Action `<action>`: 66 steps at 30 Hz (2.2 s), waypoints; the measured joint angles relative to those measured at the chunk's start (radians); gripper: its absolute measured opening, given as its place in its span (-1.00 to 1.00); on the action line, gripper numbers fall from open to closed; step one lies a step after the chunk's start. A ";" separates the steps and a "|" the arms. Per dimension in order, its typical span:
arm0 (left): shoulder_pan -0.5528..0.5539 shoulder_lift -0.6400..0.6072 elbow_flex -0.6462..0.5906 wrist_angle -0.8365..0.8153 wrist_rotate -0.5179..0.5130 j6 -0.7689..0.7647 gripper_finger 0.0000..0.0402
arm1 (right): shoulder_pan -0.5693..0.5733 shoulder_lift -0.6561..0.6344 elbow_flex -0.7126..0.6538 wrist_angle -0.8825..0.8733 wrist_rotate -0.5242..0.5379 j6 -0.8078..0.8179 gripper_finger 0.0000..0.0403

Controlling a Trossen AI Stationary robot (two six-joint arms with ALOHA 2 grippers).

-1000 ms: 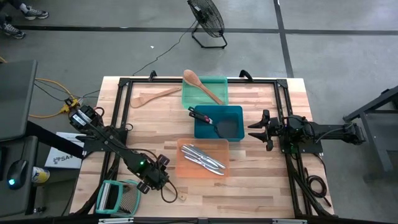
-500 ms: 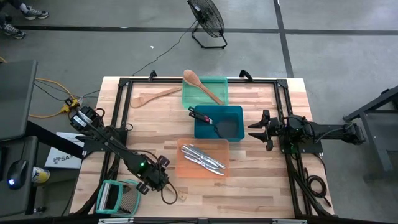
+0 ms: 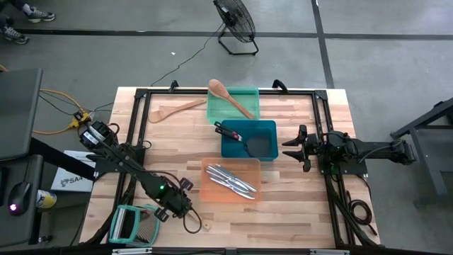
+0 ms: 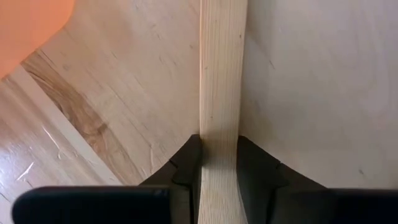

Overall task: Pick & Place Kitchen Items
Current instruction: Put the wooden serving spoon into the green bin

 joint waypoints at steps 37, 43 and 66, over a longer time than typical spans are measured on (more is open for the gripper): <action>-0.080 -0.025 0.497 -0.396 -0.054 0.035 -0.65 | 0.000 0.000 0.000 0.000 0.000 0.000 -0.26; -0.064 -0.026 0.663 -0.504 -0.144 0.039 -0.65 | 0.000 0.000 0.000 0.000 0.000 0.000 -0.26; 0.424 -0.027 0.819 -0.445 -0.506 0.250 -0.65 | 0.000 0.000 0.000 0.000 0.000 0.000 -0.26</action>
